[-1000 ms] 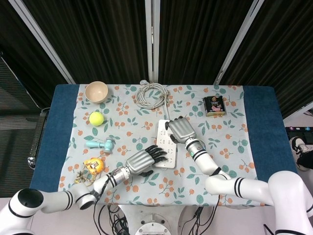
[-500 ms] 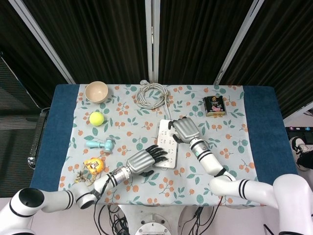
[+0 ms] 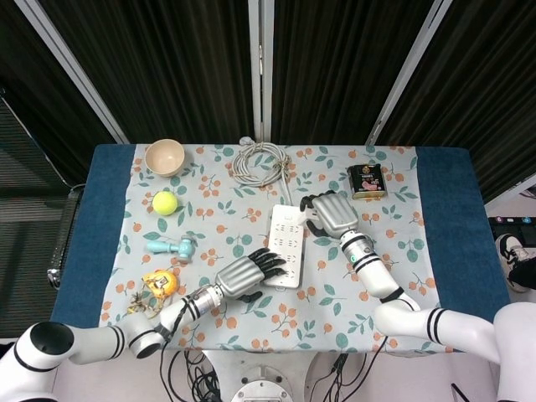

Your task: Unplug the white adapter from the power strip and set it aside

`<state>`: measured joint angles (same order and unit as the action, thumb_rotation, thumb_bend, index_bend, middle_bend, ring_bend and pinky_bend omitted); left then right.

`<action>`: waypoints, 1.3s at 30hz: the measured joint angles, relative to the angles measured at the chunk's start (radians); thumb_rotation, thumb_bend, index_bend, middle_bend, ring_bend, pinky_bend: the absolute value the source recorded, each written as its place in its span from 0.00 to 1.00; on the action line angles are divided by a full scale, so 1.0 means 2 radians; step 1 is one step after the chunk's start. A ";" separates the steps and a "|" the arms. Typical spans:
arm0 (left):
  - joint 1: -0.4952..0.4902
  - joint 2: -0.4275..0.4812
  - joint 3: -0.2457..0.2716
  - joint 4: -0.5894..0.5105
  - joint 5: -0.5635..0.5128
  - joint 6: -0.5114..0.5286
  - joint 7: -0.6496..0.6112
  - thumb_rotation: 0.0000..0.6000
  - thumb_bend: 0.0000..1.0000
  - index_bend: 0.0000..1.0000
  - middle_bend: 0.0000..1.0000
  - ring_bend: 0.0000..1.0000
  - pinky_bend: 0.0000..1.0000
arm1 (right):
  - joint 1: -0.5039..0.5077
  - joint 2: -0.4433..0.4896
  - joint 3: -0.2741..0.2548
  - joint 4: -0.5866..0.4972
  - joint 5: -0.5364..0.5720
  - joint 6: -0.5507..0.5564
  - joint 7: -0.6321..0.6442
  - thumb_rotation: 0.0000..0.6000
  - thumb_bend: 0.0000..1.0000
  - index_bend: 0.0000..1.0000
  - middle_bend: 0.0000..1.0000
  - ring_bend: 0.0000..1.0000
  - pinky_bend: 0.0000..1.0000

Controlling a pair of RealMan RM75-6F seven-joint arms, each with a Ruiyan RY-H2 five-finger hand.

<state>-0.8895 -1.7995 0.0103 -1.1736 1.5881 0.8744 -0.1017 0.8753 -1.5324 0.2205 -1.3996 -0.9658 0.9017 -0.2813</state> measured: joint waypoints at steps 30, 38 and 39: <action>0.101 0.138 -0.035 -0.128 -0.036 0.155 0.050 1.00 0.32 0.17 0.17 0.05 0.08 | 0.022 0.132 -0.037 -0.075 0.138 -0.158 0.071 1.00 0.30 0.00 0.02 0.00 0.00; 0.167 0.218 -0.041 -0.136 -0.080 0.206 0.040 1.00 0.30 0.17 0.16 0.05 0.07 | -0.031 0.179 -0.039 -0.135 0.060 -0.053 0.079 1.00 0.31 0.00 0.07 0.00 0.00; 0.177 0.228 -0.041 -0.137 -0.086 0.213 0.039 1.00 0.30 0.17 0.16 0.05 0.07 | -0.041 0.183 -0.041 -0.140 0.046 -0.031 0.078 1.00 0.31 0.00 0.07 0.00 0.00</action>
<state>-0.5353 -1.3431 -0.0711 -1.4480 1.4159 1.2998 -0.0229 0.7932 -1.1655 0.1379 -1.6804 -0.8729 0.8403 -0.1256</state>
